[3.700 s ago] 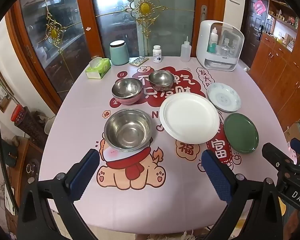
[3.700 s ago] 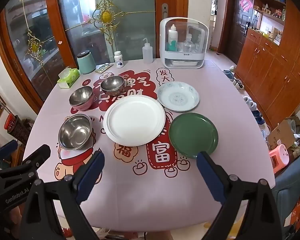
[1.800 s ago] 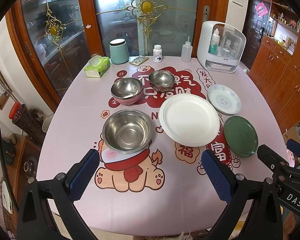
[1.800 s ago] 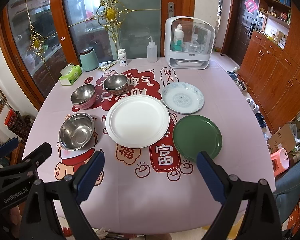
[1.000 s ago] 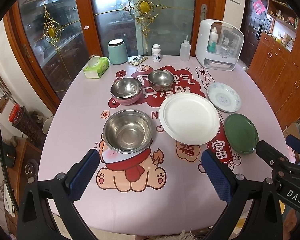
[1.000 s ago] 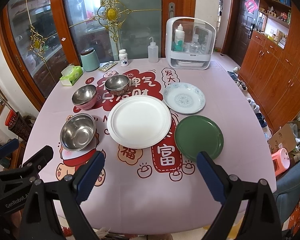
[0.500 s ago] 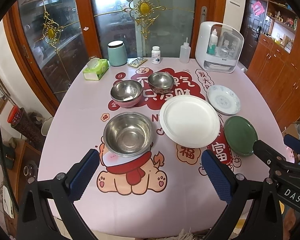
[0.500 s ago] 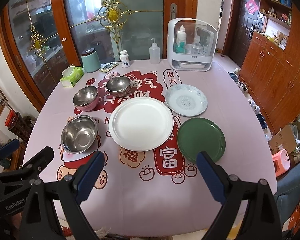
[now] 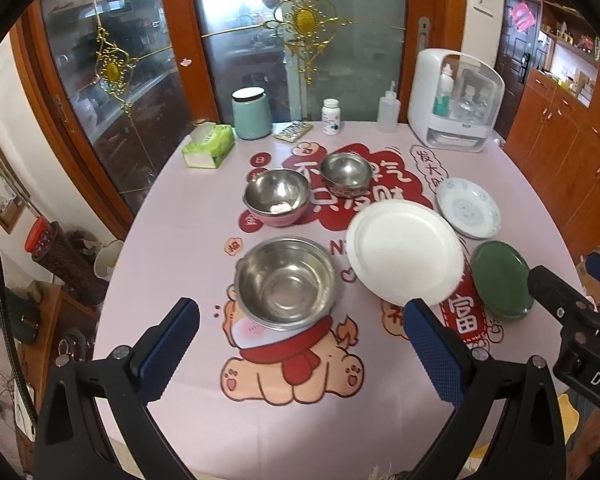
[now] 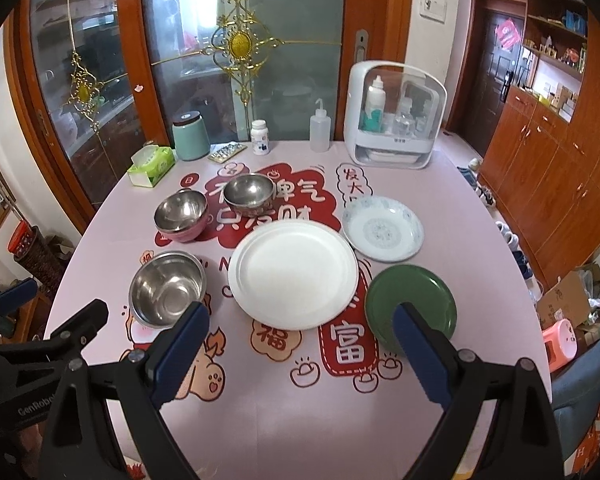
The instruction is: Organize plates and bowls
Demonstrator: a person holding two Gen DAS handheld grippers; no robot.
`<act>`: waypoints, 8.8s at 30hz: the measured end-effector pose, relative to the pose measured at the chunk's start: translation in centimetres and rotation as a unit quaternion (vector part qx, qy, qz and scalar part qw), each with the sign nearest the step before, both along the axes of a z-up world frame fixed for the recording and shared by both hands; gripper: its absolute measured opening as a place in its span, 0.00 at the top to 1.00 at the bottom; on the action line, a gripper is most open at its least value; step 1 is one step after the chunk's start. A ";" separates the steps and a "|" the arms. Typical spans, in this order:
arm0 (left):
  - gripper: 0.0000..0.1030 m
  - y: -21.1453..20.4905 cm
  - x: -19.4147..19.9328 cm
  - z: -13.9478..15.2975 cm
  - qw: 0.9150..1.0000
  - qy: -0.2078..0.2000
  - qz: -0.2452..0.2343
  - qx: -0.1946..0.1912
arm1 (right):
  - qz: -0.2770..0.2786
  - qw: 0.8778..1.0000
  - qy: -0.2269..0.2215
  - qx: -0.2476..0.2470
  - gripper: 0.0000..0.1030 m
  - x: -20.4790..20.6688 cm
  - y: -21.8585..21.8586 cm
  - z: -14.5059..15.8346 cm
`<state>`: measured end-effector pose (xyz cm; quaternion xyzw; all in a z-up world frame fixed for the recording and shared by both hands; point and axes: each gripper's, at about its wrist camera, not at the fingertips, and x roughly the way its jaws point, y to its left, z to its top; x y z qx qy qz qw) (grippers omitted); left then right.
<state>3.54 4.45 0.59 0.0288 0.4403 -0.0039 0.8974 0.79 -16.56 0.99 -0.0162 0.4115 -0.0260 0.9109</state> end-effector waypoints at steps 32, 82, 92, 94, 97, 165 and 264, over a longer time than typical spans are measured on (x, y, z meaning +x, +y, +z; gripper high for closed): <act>0.02 4.3 4.4 -4.6 0.999 0.011 -0.033 0.031 | -0.055 0.998 0.043 0.005 0.09 4.0 1.0 -6.1; 0.29 -9.4 28.1 -24.4 0.946 0.289 -0.149 -0.012 | 0.008 0.941 0.299 0.159 0.56 24.5 -14.0 -23.3; 0.48 -9.9 27.5 -25.6 0.935 0.320 -0.150 -0.036 | 0.024 0.941 0.304 0.146 0.75 24.4 -13.2 -23.6; 0.48 -10.0 27.3 -25.7 0.935 0.322 -0.144 -0.048 | 0.022 0.943 0.304 0.131 0.75 24.3 -13.0 -23.6; 0.50 -9.7 27.1 -25.6 0.937 0.316 -0.140 -0.044 | 0.016 0.944 0.305 0.126 0.75 24.1 -13.0 -23.7; 0.55 -16.3 2.4 -23.1 0.919 0.344 -0.191 -0.020 | 0.042 0.930 0.363 0.040 0.75 4.4 -14.8 -24.9; 0.18 -33.6 13.8 -10.8 0.967 0.093 -0.237 0.019 | -0.090 0.970 0.155 0.162 0.51 7.9 -28.0 -14.0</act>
